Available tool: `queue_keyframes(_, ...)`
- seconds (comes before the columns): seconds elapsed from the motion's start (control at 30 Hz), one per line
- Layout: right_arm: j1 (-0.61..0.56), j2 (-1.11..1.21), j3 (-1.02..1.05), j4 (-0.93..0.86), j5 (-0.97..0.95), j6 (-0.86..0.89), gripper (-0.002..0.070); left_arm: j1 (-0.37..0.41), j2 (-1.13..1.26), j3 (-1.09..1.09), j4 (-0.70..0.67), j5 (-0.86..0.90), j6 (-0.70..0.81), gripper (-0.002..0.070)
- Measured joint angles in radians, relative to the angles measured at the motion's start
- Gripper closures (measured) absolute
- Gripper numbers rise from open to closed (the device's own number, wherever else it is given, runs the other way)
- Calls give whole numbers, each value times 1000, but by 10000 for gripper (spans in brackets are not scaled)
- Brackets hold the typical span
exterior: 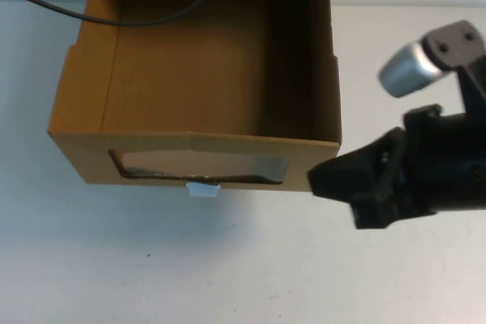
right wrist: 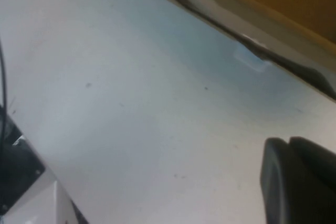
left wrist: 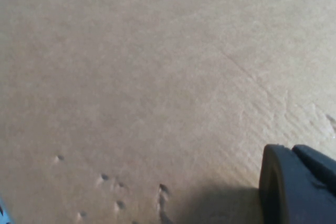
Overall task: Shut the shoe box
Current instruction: Close the shoe box with your right arm
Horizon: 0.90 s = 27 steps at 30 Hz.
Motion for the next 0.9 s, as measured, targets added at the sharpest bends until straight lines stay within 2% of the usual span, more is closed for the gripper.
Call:
queue_keyframes(0.17,150,131,-107,-53,-46,60,687,0,0,0,0,0,-2,678)
queue_keyframes(0.27,192,194,-144,-60,-79,73,687,0,0,0,0,0,-4,678)
queue_keyframes(0.9,183,399,-304,-159,-147,127,687,0,0,0,-1,0,-6,678)
